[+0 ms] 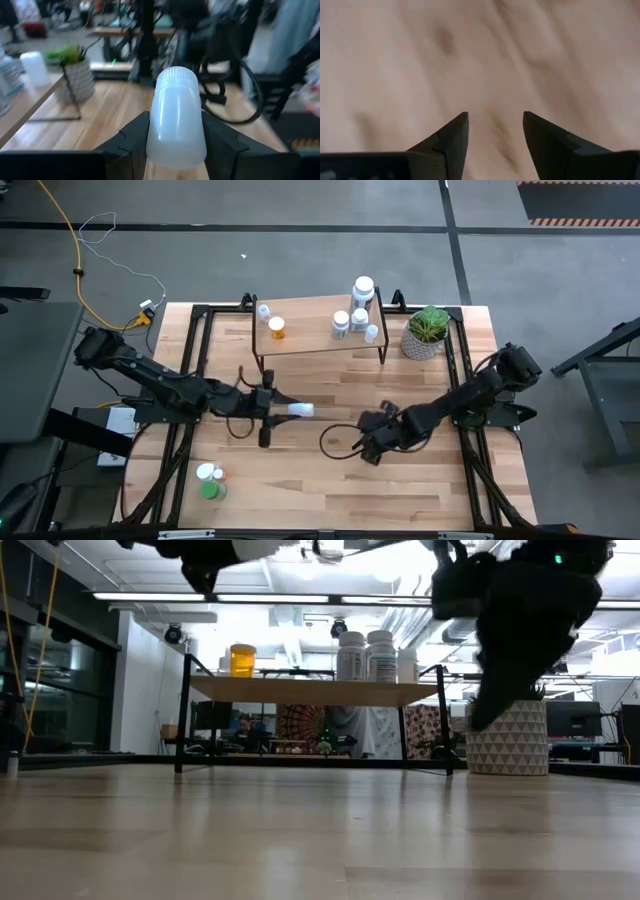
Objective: Pick and place medicine bottles onto shelf by color
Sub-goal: Put the transparent pill bottle on the shelf
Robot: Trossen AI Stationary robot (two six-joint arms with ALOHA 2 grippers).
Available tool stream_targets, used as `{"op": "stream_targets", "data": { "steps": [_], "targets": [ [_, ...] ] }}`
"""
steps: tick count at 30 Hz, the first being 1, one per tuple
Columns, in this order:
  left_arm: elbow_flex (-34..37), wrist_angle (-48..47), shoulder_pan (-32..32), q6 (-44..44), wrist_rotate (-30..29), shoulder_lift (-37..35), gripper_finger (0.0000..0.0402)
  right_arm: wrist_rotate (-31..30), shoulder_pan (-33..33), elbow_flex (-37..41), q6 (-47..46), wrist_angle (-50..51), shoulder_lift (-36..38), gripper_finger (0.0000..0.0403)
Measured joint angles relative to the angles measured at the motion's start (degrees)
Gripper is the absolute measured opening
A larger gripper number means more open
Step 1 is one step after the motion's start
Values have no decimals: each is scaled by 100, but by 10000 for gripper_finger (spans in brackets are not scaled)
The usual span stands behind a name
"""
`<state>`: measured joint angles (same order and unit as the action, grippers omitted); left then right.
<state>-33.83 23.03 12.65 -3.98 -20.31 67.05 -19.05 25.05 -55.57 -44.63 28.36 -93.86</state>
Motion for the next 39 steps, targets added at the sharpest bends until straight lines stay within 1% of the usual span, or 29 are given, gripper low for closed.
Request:
{"op": "stream_targets", "data": {
  "steps": [3, 6, 9, 11, 13, 15, 20, 24, 30, 35, 39],
  "targets": [
    [250, 717, -146, 9, 521, -68, 134, -159, -3, 737, 543, -2594, 38, 179],
    [304, 810, -257, -37, 703, -30, 134, -461, -83, 1149, 1472, -4948, 37, 179],
    [304, 813, -305, -86, 708, 90, 134, -494, -182, 1281, 2496, -6672, 43, 179],
    [304, 790, -305, -92, 708, 143, 134, -494, -248, 1268, 3097, -7379, 52, 179],
    [300, 829, -302, -93, 710, 222, 134, -491, -334, 1173, 3550, -7545, 54, 179],
    [302, 799, -302, -93, 714, 274, 134, -614, -423, 1042, 3786, -7479, 48, 179],
    [302, 804, -305, -82, 715, 321, 134, -725, -589, 740, 3833, -6689, 43, 189],
    [302, 804, -305, -88, 730, 323, 134, -728, -596, 645, 3821, -6434, 43, 216],
    [302, 757, -305, -126, 730, 323, 134, -729, -596, 645, 4061, -6623, 41, 260],
    [293, 722, -305, -174, 726, 350, 134, -728, -617, 647, 4103, -6844, 41, 266],
    [105, 704, -305, -216, 722, 573, 134, -685, -686, 647, 3933, -6908, 41, 266]
  ]
}}
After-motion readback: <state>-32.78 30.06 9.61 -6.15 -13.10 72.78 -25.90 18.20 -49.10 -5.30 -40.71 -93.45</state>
